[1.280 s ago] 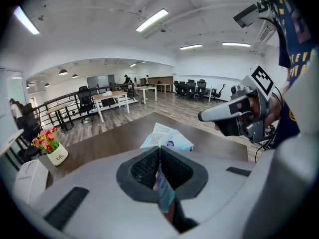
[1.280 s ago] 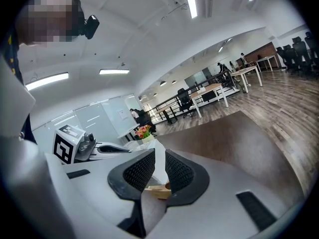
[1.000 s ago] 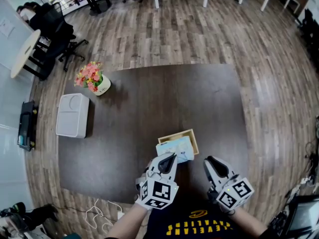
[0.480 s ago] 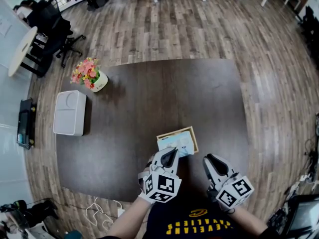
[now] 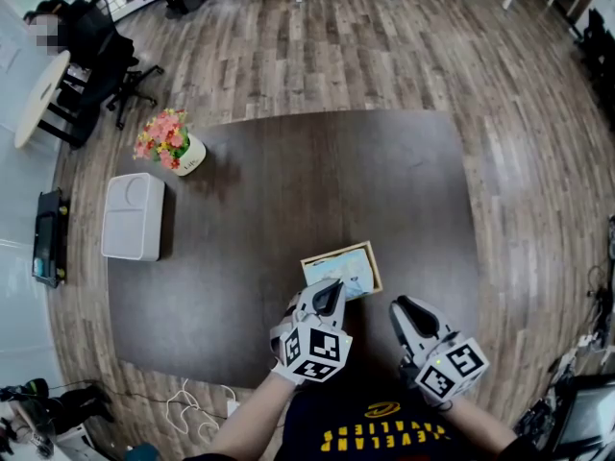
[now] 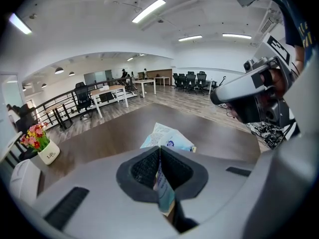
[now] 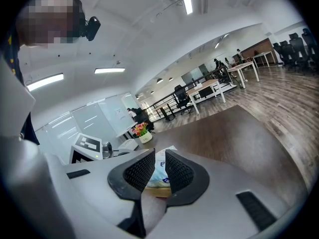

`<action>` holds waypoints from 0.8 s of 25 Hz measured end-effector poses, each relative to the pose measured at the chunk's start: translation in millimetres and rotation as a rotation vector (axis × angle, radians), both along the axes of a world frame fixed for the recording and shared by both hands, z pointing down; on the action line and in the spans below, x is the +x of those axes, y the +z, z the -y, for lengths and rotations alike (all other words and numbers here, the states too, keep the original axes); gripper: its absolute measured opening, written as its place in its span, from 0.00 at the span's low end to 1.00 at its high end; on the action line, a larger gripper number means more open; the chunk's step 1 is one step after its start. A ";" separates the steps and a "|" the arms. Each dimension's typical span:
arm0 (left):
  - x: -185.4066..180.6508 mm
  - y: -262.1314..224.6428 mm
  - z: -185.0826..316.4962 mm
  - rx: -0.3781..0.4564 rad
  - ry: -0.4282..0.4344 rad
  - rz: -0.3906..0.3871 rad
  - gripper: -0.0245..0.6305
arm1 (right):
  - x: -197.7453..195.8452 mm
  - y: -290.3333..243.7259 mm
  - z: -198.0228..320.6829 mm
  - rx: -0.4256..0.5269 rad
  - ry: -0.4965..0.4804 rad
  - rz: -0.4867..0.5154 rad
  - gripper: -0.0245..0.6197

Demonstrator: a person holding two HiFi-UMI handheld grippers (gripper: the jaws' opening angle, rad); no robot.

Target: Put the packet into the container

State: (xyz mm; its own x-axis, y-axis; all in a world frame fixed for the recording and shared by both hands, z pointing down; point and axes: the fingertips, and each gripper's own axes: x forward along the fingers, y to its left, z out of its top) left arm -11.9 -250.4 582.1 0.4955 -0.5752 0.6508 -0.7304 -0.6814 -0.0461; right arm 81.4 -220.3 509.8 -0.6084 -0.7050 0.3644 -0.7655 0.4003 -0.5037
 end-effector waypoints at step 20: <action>4.2 38.3 4.2 -0.048 -0.013 0.033 0.04 | -2.1 5.1 -0.6 -0.010 -0.013 -0.012 0.15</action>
State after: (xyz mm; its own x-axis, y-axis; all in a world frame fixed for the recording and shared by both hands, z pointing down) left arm -7.7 -254.6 620.4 0.4660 -0.5496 0.6934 -0.7381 -0.6737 -0.0379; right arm 79.3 -219.7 514.9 -0.6133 -0.6933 0.3783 -0.7660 0.4055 -0.4987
